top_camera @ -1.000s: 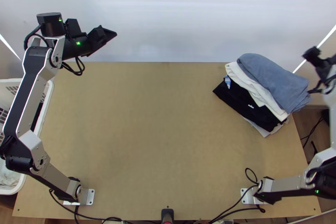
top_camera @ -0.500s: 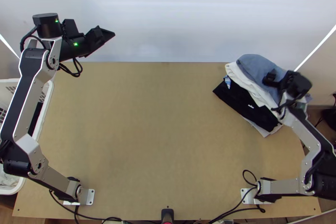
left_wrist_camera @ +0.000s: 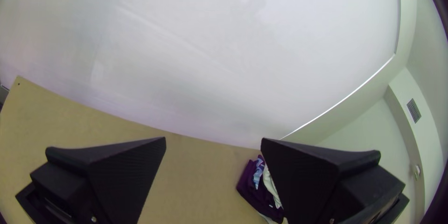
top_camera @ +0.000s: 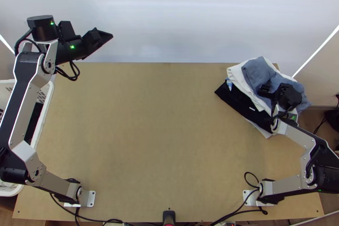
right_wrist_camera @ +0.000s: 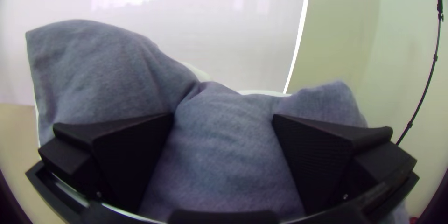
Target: Fold the t-shirt
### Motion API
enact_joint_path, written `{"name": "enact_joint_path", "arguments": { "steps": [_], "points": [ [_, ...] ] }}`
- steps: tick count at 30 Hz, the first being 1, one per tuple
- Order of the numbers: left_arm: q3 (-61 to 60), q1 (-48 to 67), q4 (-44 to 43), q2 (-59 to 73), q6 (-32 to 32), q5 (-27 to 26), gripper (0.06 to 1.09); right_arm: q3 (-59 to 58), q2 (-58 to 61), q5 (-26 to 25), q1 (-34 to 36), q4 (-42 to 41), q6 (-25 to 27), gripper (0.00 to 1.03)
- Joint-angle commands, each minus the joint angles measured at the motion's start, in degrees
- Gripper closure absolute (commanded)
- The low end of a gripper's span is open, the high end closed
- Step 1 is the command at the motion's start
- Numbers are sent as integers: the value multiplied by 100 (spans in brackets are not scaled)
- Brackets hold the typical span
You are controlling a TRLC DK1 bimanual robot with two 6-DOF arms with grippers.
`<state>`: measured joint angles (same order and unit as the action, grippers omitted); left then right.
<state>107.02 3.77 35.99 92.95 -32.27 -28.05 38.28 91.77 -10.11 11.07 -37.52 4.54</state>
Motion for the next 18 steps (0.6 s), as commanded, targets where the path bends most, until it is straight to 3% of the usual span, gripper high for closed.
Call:
{"name": "enact_joint_path", "arguments": {
  "steps": [1,5,9,18],
  "points": [
    [-155,-8,5,-136,37,-7,10,-436,377,-79,-131,-309,-67,5],
    [-182,-8,-4,-198,37,-7,10,-374,359,-88,-158,-326,-58,5],
    [-155,-17,-4,-251,28,-7,10,83,-405,-97,-175,-203,109,5],
    [-208,-61,-13,-374,10,-7,10,1867,-1258,-325,-641,1010,118,5]
  ]
}}
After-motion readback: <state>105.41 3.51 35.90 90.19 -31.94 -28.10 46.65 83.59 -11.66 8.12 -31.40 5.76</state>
